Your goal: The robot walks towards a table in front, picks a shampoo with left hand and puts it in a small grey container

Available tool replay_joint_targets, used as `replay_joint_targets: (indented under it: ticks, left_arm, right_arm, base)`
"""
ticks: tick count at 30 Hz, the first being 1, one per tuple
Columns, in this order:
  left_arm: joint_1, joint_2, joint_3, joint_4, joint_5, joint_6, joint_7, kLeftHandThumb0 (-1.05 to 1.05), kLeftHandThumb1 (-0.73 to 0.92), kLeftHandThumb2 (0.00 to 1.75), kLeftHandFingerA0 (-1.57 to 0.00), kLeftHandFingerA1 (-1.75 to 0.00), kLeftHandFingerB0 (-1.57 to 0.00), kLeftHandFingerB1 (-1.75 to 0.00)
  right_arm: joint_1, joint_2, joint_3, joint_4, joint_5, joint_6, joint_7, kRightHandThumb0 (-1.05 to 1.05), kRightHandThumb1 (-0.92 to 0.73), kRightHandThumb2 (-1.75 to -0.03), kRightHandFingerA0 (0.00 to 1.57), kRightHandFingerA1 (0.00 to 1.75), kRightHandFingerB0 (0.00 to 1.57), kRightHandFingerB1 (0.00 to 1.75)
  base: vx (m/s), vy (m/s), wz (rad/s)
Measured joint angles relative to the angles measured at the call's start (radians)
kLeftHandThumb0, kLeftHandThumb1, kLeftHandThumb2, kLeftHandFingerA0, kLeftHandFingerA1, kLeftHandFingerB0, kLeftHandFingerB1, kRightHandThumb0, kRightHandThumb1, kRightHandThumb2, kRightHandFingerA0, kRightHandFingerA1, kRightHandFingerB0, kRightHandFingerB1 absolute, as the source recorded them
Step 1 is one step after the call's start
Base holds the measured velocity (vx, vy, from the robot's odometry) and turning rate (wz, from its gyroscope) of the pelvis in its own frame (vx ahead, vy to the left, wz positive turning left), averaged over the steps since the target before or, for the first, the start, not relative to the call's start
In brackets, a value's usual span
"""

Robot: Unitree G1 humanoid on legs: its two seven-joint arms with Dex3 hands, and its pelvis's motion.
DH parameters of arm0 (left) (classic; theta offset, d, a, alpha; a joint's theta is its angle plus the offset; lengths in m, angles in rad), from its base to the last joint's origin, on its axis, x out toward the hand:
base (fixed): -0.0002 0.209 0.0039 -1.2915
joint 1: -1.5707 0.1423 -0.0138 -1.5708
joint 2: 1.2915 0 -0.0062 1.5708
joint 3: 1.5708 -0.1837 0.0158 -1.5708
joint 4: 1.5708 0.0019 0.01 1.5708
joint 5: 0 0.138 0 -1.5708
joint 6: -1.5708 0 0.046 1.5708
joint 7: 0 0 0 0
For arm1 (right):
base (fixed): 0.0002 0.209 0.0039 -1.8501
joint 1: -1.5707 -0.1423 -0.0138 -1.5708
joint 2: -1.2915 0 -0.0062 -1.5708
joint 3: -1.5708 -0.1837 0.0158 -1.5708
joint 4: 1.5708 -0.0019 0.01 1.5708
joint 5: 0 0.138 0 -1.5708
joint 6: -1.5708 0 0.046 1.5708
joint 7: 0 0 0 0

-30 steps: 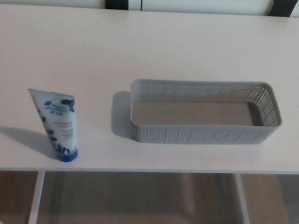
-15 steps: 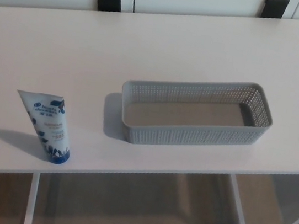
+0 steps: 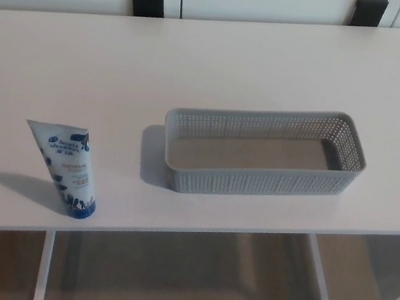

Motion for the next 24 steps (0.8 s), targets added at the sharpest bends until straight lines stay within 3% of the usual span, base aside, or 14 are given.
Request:
replay_joint_targets:
  ticks: [5, 6, 7, 13, 14, 16, 18, 20, 21, 24]
  left_arm:
    - [0.076, 0.025, 0.119, -0.205, -0.088, 0.000, -0.070, -0.32, 0.25, 0.84, 0.00, -0.47, -0.01, -0.51]
    - [0.088, 0.027, 0.144, -0.257, -0.109, 0.000, -0.082, -0.54, 0.46, 0.55, -0.23, -0.33, -0.07, -0.24]
    - [0.095, 0.027, 0.161, -0.293, -0.124, 0.000, -0.090, -0.58, 0.38, 0.70, -0.20, -0.42, -0.04, -0.32]
    - [0.112, 0.025, 0.225, -0.544, -0.224, 0.000, -0.125, -0.56, 0.37, 0.72, -0.12, -0.57, 0.00, -0.39]
    - [0.111, 0.025, 0.227, -0.558, -0.230, 0.000, -0.127, -0.57, 0.41, 0.57, -0.11, -0.60, 0.00, -0.41]
    - [0.090, 0.024, 0.232, -0.639, -0.271, 0.000, -0.141, -0.52, 0.44, 0.53, -0.07, -0.64, 0.00, -0.41]
    - [0.069, 0.024, 0.232, -0.681, -0.297, 0.002, -0.148, -0.48, 0.45, 0.54, -0.04, -0.65, 0.00, -0.37]
    - [0.032, 0.024, 0.231, -0.721, -0.332, 0.013, -0.159, -0.55, 0.45, 0.53, -0.02, -0.72, 0.00, -0.48]
    - [0.010, 0.024, 0.228, -0.730, -0.346, 0.019, -0.164, -0.34, 0.25, 0.83, -0.02, -0.56, -0.02, -0.57]
    - [-0.089, 0.026, 0.191, -0.722, -0.386, 0.062, -0.177, -0.34, 0.29, 0.85, -0.05, -0.58, -0.03, -0.57]
  right_arm:
    - [0.000, 0.000, -0.009, 0.000, 0.001, 0.000, 0.000, -0.29, -0.67, -0.59, 0.74, 0.47, 0.56, 0.41]
    - [0.000, 0.000, -0.013, 0.000, 0.002, 0.000, 0.001, -0.29, -0.67, -0.60, 0.74, 0.47, 0.56, 0.41]
    - [0.000, 0.000, -0.015, 0.000, 0.002, 0.000, 0.001, -0.28, -0.67, -0.59, 0.75, 0.47, 0.56, 0.41]
    - [-0.003, -0.004, -0.031, -0.001, 0.004, 0.000, 0.002, -0.28, -0.68, -0.60, 0.74, 0.47, 0.56, 0.42]
    - [-0.003, -0.005, -0.032, -0.001, 0.004, 0.001, 0.002, -0.28, -0.68, -0.60, 0.74, 0.47, 0.56, 0.42]
    - [-0.007, -0.009, -0.039, -0.001, 0.005, 0.001, 0.002, -0.29, -0.67, -0.60, 0.74, 0.48, 0.56, 0.42]
    - [-0.009, -0.011, -0.044, -0.001, 0.006, 0.002, 0.003, -0.30, -0.67, -0.60, 0.74, 0.47, 0.56, 0.41]
    - [-0.013, -0.015, -0.049, -0.001, 0.006, 0.003, 0.004, -0.28, -0.68, -0.60, 0.77, 0.48, 0.57, 0.42]
    - [-0.014, -0.017, -0.051, -0.001, 0.006, 0.004, 0.005, -0.28, -0.68, -0.60, 0.77, 0.48, 0.57, 0.42]
    - [-0.004, -0.030, -0.067, -0.002, 0.012, 0.004, 0.011, -0.28, -0.67, -0.59, 0.75, 0.47, 0.56, 0.41]
  base:
    - [0.00, 0.000, 0.00]
    - [0.00, 0.000, 0.00]
    - [0.00, 0.000, 0.00]
    - [0.00, 0.000, 0.00]
    - [0.00, 0.000, 0.00]
    - [0.00, 0.000, 0.00]
    - [0.00, 0.000, 0.00]
    - [0.00, 0.000, 0.00]
    - [0.00, 0.000, 0.00]
    - [0.00, 0.000, 0.00]
